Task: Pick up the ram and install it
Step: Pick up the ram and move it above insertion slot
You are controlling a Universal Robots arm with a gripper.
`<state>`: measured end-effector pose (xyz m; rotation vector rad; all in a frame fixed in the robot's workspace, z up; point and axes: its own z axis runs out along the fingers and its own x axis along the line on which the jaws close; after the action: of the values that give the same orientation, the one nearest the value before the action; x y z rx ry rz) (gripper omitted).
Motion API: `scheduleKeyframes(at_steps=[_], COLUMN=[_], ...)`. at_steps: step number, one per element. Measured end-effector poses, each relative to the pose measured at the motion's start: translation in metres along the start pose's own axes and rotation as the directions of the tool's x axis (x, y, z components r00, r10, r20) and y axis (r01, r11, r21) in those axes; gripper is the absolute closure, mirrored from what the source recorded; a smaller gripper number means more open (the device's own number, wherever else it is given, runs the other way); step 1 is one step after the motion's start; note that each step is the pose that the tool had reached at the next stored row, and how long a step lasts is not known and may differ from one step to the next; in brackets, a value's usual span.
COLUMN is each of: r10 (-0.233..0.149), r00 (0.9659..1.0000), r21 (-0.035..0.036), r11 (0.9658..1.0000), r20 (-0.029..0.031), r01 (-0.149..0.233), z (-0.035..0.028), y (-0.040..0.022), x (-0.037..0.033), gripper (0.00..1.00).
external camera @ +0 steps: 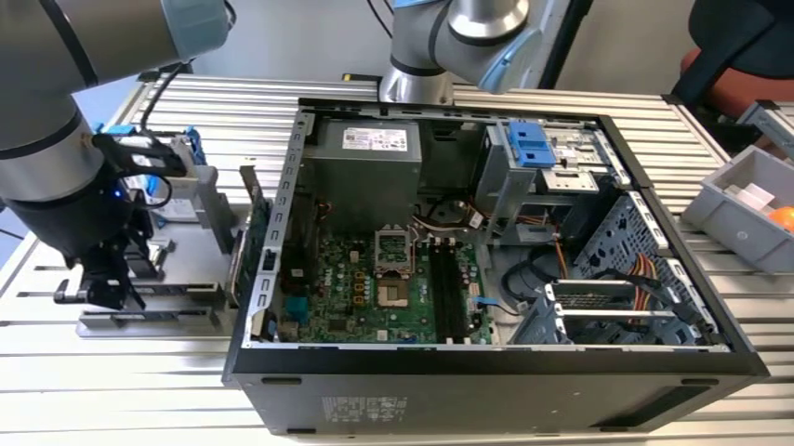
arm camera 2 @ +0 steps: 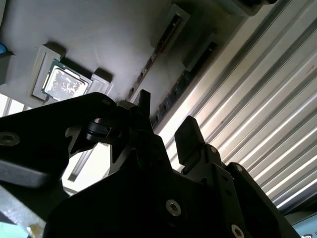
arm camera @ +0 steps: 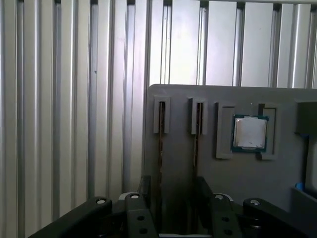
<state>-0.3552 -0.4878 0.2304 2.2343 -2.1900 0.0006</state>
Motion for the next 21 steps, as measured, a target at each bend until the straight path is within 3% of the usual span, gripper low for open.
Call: scheduleKeyframes(at_steps=[7,21], r10=[0.001,0.011], r00=[1.0000,0.9999], r21=[-0.0001,0.0000], r11=[1.0000,0.9999], r20=[-0.0042,-0.0061], r01=[-0.001,-0.011], z=[0.0070,0.0178], y=[-0.0001,0.0003], x=[-0.0001,0.0036], gripper=[0.00,0.00])
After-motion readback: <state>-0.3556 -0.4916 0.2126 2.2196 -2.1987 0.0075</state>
